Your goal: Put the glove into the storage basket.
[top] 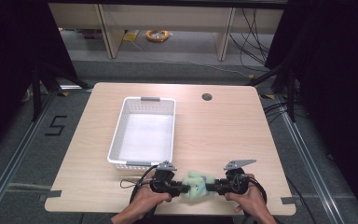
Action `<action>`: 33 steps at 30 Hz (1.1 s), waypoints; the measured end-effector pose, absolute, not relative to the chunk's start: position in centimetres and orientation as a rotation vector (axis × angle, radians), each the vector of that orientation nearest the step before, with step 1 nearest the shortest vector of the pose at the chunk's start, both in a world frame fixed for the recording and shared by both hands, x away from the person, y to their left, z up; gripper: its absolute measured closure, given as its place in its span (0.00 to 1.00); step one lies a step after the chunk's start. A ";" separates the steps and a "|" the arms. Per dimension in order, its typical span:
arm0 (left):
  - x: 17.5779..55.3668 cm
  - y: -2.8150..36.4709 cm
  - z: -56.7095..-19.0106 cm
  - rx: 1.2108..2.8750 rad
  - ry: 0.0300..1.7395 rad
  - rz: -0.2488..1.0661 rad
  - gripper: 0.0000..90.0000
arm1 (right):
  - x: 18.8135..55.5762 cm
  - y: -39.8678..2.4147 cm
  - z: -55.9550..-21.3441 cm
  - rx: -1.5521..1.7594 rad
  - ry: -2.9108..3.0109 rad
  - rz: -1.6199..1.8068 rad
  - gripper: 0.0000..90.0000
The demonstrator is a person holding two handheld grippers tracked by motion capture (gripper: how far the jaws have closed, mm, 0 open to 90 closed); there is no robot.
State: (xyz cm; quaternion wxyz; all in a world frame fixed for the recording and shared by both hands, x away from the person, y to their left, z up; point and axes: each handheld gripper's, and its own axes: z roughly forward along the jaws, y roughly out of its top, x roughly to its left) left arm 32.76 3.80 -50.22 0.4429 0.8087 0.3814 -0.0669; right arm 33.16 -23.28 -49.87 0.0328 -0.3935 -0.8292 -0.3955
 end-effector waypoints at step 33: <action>31.8 6.4 -45.8 1.961 0.871 -0.090 0.85 | 32.6 -21.4 -45.1 -1.109 -2.582 -1.324 0.80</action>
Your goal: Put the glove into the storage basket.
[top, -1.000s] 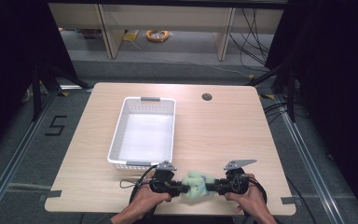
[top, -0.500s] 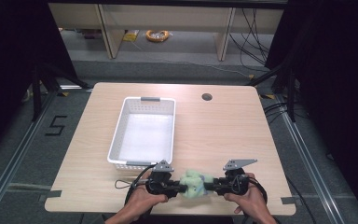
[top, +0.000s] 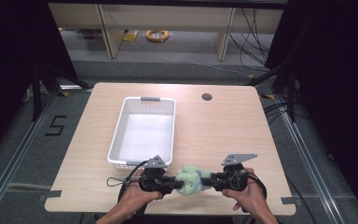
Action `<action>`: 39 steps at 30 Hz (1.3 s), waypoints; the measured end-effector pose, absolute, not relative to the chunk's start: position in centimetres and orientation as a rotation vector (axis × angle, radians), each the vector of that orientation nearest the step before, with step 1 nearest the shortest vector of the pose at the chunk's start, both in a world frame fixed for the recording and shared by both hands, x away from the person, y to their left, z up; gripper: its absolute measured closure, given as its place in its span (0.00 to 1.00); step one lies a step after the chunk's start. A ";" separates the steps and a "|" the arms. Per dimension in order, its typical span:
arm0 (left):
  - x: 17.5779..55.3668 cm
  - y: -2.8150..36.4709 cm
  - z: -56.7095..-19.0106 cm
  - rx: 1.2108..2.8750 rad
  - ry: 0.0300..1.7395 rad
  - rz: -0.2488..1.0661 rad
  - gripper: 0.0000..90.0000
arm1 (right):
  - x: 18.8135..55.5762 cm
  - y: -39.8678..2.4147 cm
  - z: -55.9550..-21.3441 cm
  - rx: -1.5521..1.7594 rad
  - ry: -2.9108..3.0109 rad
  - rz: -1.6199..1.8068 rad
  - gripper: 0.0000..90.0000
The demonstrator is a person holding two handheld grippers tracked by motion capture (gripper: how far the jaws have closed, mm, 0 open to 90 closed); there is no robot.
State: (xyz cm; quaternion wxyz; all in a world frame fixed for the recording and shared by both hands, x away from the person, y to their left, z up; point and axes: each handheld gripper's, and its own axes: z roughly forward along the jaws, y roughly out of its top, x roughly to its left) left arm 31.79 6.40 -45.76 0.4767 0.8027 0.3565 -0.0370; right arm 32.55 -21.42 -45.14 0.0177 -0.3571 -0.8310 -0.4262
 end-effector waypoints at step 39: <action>35.7 15.9 -39.5 1.915 1.034 0.000 0.85 | 38.7 -12.0 -37.5 -0.897 -2.665 -1.317 0.80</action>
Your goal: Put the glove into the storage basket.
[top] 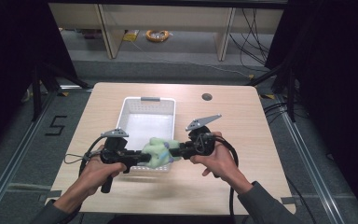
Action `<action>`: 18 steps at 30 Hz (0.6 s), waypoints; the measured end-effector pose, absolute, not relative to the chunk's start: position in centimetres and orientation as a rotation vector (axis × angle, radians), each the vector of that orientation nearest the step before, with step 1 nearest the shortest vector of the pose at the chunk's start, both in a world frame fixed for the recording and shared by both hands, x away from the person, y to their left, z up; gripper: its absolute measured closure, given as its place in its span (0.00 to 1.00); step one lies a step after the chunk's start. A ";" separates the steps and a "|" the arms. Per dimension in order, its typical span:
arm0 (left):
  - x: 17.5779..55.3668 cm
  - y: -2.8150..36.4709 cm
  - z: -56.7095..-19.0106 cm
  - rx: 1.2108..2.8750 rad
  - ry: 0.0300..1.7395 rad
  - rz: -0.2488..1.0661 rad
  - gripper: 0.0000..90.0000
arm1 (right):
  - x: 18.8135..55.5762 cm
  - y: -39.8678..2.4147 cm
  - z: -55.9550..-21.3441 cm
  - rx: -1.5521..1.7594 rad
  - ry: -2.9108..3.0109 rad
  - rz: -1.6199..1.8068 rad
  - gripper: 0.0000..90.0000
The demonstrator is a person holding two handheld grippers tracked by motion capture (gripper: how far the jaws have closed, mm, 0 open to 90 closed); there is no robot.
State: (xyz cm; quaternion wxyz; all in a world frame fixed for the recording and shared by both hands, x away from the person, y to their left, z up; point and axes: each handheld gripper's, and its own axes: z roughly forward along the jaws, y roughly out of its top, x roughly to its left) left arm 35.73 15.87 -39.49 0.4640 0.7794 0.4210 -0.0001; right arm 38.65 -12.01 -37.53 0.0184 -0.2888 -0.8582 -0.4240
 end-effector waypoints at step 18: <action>40.0 19.5 -41.2 1.977 1.209 0.018 0.84 | 43.4 -6.5 -39.9 -0.987 -2.619 -1.210 0.80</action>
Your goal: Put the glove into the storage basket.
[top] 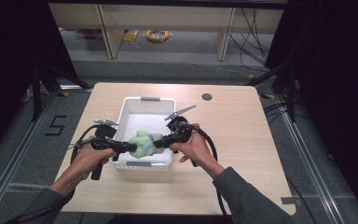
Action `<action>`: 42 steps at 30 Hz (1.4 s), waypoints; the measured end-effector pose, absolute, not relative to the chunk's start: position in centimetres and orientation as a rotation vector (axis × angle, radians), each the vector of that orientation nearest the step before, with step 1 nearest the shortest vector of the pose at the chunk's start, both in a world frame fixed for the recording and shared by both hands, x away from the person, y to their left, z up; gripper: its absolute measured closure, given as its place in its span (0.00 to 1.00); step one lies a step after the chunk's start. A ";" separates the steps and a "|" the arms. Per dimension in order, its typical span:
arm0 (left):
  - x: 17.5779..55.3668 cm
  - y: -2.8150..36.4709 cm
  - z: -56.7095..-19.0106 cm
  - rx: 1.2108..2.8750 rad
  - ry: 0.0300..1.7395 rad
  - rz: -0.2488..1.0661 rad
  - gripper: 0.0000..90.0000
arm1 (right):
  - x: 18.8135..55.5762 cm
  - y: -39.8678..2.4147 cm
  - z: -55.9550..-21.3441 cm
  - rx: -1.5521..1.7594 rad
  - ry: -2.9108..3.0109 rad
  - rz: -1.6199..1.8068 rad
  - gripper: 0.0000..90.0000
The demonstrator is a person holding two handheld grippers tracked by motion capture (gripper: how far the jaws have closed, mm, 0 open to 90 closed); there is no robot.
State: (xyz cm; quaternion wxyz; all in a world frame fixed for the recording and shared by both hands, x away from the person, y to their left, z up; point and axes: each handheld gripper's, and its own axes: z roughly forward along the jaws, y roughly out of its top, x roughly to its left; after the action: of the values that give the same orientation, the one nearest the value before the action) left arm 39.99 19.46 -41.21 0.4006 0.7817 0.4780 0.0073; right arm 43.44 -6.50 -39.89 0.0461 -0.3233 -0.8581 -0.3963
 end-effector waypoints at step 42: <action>42.4 19.6 -44.7 2.096 1.268 0.098 0.65 | 45.1 -3.1 -44.1 -1.091 -2.732 -0.846 0.56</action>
State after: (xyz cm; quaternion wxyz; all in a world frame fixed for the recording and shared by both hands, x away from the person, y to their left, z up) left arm 42.45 19.61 -44.66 0.3379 0.8046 0.4868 0.0376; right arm 45.12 -3.08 -44.13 0.0403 -0.3563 -0.8917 -0.2761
